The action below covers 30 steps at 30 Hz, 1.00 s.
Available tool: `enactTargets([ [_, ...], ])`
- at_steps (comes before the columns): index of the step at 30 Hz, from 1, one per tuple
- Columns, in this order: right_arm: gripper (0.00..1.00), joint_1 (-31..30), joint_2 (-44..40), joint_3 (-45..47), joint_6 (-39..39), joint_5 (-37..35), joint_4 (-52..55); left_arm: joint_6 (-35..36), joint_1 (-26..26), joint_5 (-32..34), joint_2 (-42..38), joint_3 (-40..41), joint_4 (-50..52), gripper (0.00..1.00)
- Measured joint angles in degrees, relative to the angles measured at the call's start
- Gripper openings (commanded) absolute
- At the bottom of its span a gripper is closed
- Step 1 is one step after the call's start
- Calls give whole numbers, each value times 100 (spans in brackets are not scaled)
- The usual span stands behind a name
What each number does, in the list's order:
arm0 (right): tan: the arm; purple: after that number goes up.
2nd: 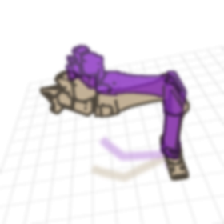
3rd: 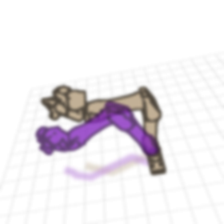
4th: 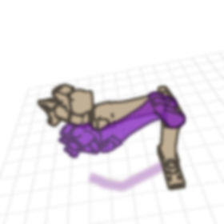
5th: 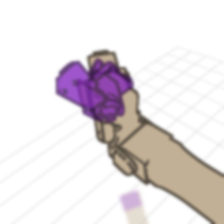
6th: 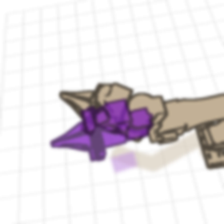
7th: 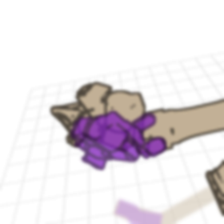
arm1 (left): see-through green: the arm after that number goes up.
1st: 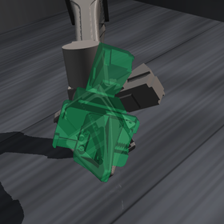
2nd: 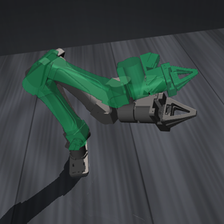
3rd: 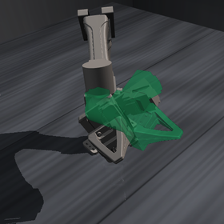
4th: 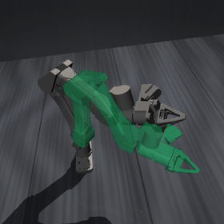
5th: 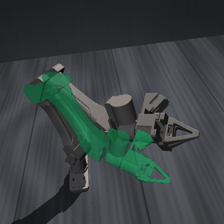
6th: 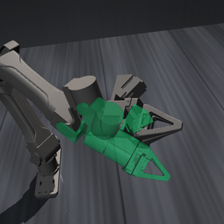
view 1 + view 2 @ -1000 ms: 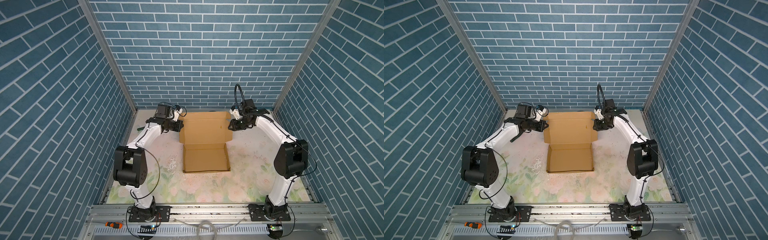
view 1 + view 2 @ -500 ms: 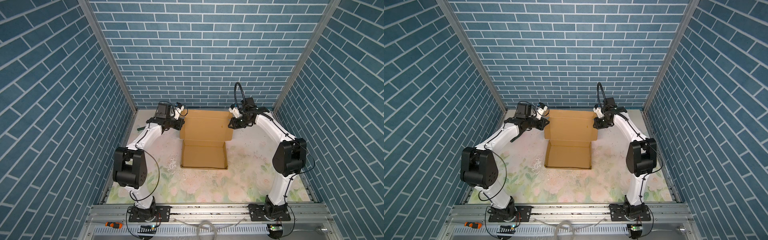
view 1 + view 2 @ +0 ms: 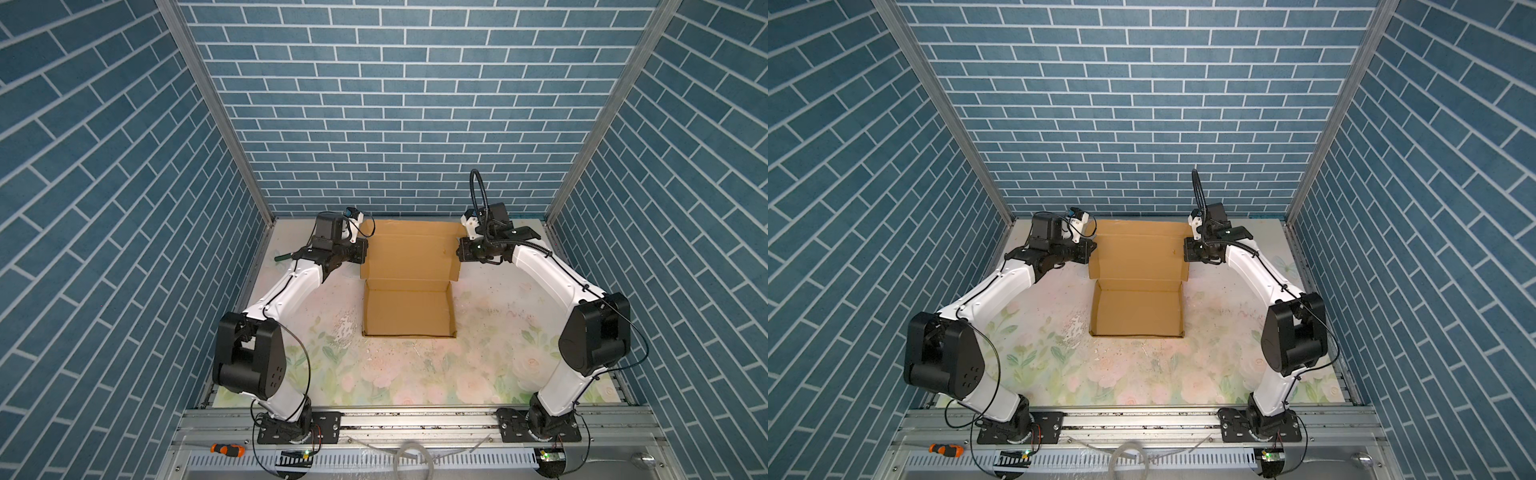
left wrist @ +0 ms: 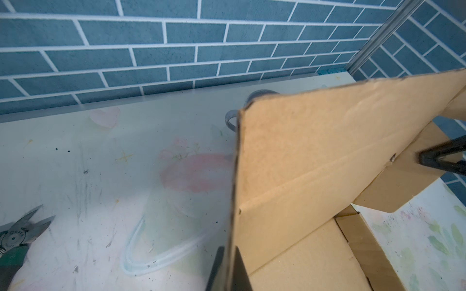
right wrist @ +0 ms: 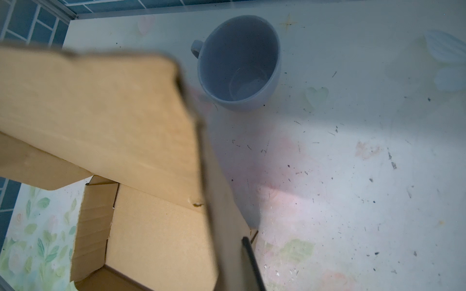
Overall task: Assemble paper box
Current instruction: Fold the lid at the center of the table.
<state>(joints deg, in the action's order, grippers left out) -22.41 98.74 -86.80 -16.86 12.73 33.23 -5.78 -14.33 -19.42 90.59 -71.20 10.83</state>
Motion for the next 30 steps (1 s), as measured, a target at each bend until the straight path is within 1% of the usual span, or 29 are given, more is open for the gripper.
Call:
enactTargets([
  [3, 0, -55, -190, 254, -297, -216, -256, -116, -127, 155, -111, 195, -289, 0],
  [7, 0, -286, -577, 750, -544, -662, -564, -190, -291, 435, -439, 848, -684, 0],
  [9, 0, -479, -835, 1156, -595, -881, -846, -240, -308, 555, -634, 1252, -916, 0],
  [12, 0, -734, -1169, 1847, -675, -1128, -1377, -280, -308, 691, -787, 1635, -1213, 0],
  [15, 0, -863, -1366, 2352, -693, -1355, -2009, -341, -310, 750, -793, 1749, -1451, 0],
  [18, 0, -901, -1432, 2518, -688, -1515, -2337, -391, -313, 772, -789, 1722, -1613, 1],
  [23, 0, -909, -1547, 2667, -619, -1757, -2802, -387, -313, 713, -778, 1458, -1609, 14],
  [28, 0, -949, -1770, 3097, -389, -1801, -3353, -385, -321, 612, -866, 1543, -1399, 24],
  [30, 0, -960, -1786, 3195, -247, -1799, -3491, -369, -315, 560, -901, 1611, -1217, 26],
])
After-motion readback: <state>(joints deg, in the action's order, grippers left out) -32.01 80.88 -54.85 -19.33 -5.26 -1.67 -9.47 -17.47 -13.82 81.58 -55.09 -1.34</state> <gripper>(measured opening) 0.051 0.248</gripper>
